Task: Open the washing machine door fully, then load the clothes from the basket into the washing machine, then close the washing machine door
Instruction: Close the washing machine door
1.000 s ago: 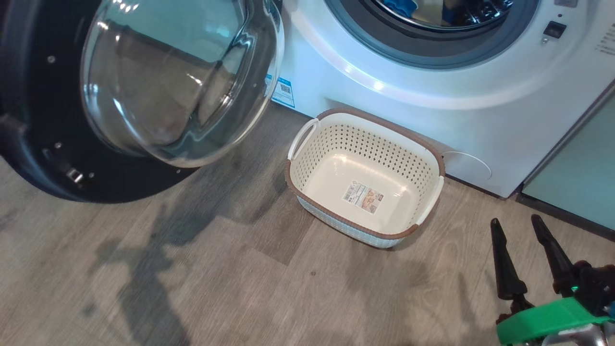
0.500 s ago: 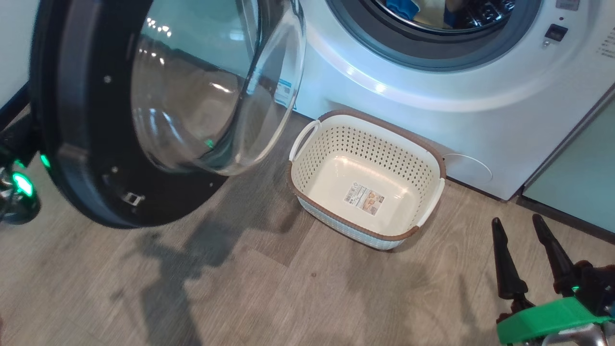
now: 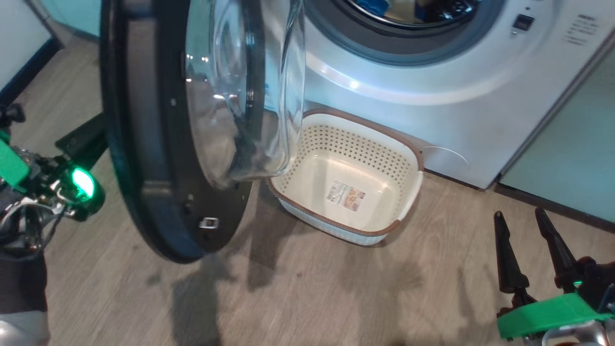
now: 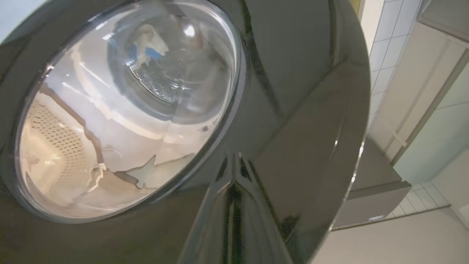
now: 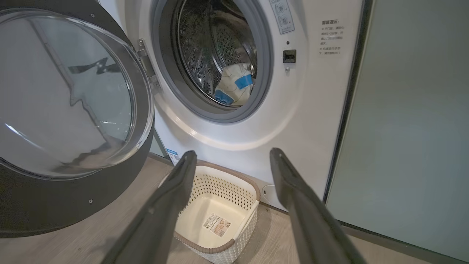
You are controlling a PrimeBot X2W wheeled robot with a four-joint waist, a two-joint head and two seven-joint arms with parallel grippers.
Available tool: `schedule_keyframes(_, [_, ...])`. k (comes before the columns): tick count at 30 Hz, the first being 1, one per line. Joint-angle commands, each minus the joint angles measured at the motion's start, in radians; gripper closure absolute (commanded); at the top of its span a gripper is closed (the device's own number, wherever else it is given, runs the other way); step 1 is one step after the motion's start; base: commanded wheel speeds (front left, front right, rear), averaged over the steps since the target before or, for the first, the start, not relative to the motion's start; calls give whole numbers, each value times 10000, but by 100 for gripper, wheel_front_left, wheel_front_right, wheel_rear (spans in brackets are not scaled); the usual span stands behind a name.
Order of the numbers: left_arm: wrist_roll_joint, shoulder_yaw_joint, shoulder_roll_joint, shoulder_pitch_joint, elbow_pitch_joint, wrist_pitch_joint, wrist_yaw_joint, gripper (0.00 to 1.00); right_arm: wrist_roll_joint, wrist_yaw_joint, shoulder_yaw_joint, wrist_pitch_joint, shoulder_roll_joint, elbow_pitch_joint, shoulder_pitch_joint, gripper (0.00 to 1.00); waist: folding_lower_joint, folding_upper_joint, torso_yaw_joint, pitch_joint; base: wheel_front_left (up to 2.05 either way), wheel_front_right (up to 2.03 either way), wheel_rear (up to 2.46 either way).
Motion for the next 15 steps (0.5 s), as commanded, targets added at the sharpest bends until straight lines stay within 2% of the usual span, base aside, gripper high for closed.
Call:
schedule_keyframes(1, [-48, 316, 373, -217, -489, 116, -20, 100, 40, -29, 216, -138, -41, -281, -482, 0, 0, 0, -163, 22, 0, 0, 0])
schedule_keyframes(8, [-107, 104, -189, -48, -1219, -3, 30, 100, 113, -29, 233, -339, 25, -96, -649, 0, 0, 0, -982, 88, 0, 0, 0])
schedule_keyframes(15, [245, -170, -712, -370, -1145, -540, 43, 100, 224, -29, 211, -606, 76, 141, -805, 0, 0, 0, -2001, 178, 0, 0, 0])
